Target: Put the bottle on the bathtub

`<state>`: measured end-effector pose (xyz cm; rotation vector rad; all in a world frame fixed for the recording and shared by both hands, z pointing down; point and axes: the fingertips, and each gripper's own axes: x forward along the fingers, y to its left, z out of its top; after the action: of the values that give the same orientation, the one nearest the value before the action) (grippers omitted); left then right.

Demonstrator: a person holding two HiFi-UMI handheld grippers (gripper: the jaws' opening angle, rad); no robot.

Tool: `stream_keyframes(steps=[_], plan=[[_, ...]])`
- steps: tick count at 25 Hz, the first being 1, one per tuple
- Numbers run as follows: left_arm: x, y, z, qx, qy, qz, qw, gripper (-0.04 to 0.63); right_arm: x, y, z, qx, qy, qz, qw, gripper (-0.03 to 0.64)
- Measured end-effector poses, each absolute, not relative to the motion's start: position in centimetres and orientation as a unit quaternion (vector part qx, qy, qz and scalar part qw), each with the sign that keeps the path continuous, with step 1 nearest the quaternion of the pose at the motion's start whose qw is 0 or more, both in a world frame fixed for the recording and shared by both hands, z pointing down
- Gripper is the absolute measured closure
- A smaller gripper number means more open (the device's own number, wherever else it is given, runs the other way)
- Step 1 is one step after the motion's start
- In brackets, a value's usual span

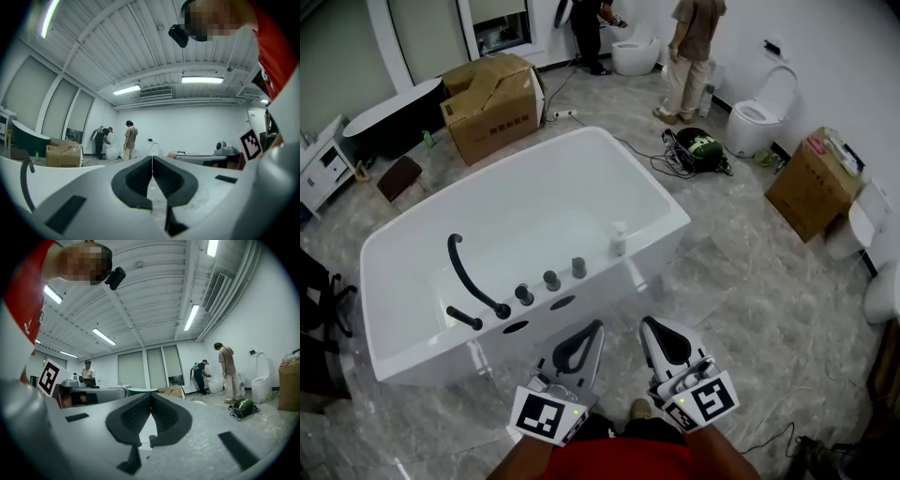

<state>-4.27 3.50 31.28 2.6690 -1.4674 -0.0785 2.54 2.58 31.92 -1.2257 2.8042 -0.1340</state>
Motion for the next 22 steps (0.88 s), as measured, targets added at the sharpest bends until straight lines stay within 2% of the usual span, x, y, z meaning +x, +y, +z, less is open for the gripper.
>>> stream_keyframes(steps=[22], plan=[[3.5,5.8,29.5,0.866,-0.498,-0.037,0.028,0.584,9.6,5.9,30.7,-0.375,0.926,-0.025,0.044,0.612]])
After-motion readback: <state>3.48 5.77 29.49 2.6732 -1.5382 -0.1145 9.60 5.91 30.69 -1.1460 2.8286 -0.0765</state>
